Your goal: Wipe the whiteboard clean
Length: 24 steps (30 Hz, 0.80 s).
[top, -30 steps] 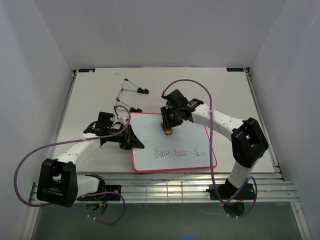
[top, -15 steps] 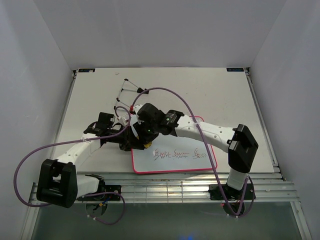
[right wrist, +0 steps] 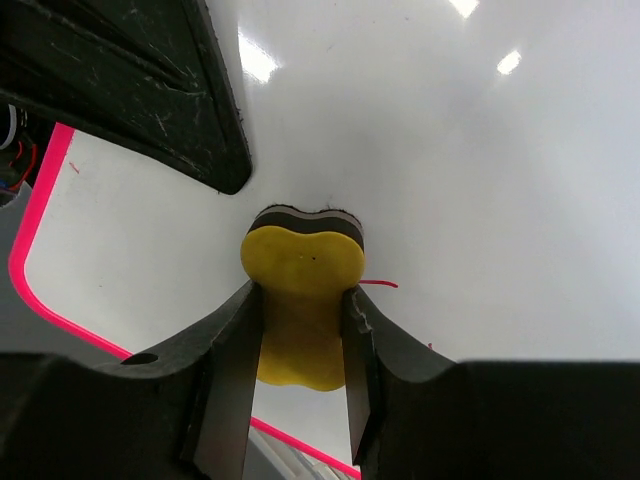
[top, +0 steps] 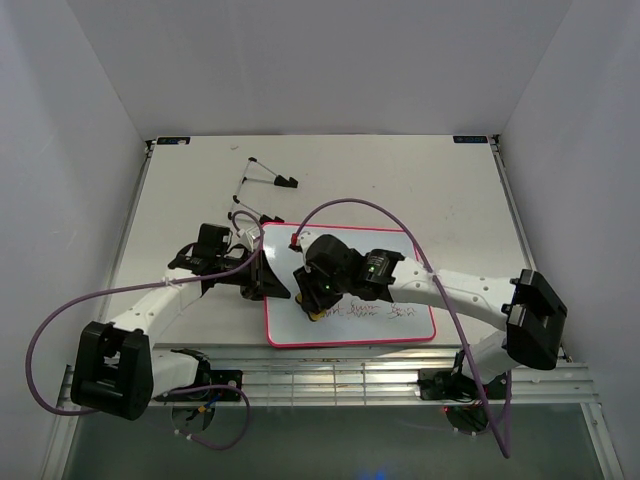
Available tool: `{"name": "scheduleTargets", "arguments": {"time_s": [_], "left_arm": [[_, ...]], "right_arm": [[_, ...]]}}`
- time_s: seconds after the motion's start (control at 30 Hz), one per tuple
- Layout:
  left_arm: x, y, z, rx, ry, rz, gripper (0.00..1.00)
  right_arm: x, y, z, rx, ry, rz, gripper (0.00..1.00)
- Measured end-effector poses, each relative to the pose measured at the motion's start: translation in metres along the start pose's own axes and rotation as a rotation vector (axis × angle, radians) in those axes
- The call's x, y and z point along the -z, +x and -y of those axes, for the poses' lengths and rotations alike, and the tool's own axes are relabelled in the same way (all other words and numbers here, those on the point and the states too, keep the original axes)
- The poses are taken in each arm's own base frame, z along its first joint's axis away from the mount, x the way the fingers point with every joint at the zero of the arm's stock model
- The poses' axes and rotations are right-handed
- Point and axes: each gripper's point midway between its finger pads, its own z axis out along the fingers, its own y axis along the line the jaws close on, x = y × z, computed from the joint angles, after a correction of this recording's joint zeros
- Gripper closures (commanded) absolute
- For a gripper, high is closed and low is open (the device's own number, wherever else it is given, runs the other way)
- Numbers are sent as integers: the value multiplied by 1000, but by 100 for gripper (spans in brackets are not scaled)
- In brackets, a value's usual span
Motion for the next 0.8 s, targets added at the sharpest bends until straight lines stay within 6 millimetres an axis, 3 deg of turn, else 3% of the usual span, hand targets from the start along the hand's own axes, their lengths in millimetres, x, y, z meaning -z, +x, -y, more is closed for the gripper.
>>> {"name": "scheduleTargets", "arguments": {"time_s": [0.33,0.47,0.57,0.7,0.8], "left_arm": [[3,-14,2,-4,-4,77,100],[1,-17,2,15,-7,97,100],[-1,-18,1,15,-7,103,100],[-3,-20,-1,34,-8,98,100],[-4,-19,-5,66,-11,85,100]], "right_arm": [[-4,-22,3,24,95,-93,81],[0,-12,20,-20,92,-54,81],[13,17,58,-123,87,-48,80],[31,60,141,-360,170,-45,80],[39,79,181,-498,222,-51,80]]}}
